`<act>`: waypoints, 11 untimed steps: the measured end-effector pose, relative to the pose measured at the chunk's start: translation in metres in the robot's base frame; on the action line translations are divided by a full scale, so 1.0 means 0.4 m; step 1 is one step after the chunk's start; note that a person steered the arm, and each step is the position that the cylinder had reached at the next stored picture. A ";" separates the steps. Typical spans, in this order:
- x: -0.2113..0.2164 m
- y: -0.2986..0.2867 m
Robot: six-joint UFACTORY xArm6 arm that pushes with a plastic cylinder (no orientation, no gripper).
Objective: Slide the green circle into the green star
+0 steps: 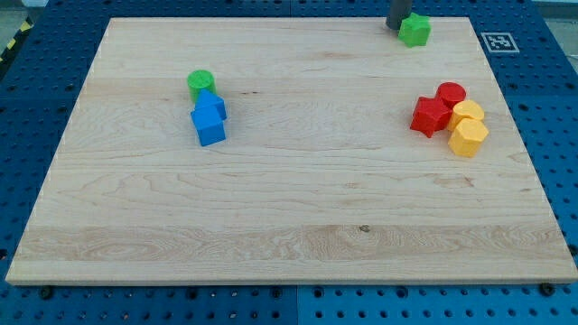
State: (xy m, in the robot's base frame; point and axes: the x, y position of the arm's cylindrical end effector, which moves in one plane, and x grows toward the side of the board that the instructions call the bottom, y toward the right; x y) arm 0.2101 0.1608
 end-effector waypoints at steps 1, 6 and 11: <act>0.000 -0.038; 0.258 -0.972; 0.387 -0.726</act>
State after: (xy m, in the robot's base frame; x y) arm 0.3649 -0.1294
